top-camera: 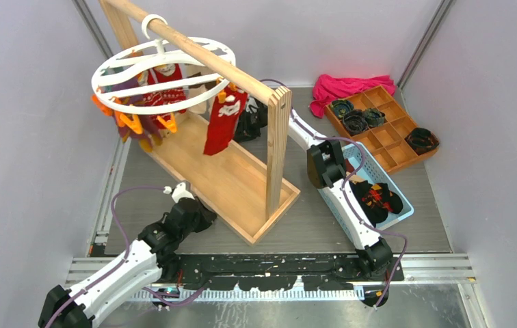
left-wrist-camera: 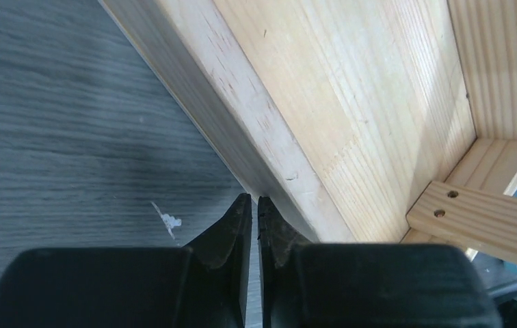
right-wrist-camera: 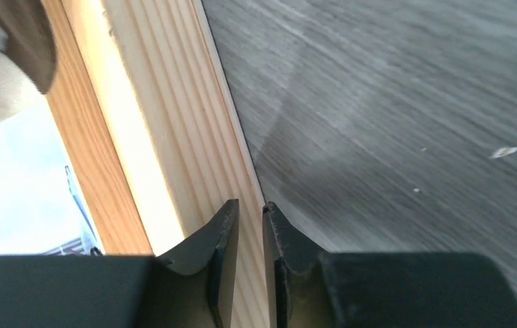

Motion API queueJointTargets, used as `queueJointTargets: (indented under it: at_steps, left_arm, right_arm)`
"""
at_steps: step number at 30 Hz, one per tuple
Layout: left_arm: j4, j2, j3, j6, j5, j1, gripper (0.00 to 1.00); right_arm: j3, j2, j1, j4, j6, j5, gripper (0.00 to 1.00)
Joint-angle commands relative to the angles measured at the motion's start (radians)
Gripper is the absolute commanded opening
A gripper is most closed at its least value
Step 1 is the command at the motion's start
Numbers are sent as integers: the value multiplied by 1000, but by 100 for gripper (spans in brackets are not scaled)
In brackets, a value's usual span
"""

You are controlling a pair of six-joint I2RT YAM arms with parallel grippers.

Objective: Clip the socks to the hanger
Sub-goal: Adjust the clothesline at the center of the board.

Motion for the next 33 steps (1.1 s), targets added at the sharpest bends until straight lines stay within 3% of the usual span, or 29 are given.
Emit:
queueJointTargets:
  at_steps: [1,7,11,22,28,33]
  left_arm:
    - [29,0,-16,-57,92,1,10]
    - [92,72,-20,-57,180,0,9]
    - [237,173,-30,-75,231,-3,9]
    - [590,502,34,-90,126,-8,8]
    - [722,700,119,-67,95,-6,8]
    - [830,882,220,-60,137,-6,7]
  right_arm:
    - [28,-129,-46,-12,-28,-60,27]
    - [-193,-385,-169,-52,-210,16,36]
    - [-399,-590,-213,-87,-336,8,38]
    - [-799,-1077,-419,-260,-630,-99,44]
    - [-997,-1362,-463,-266,-675,-61,50]
    - [-1088,-1509,-518,-245,-663,-88,55]
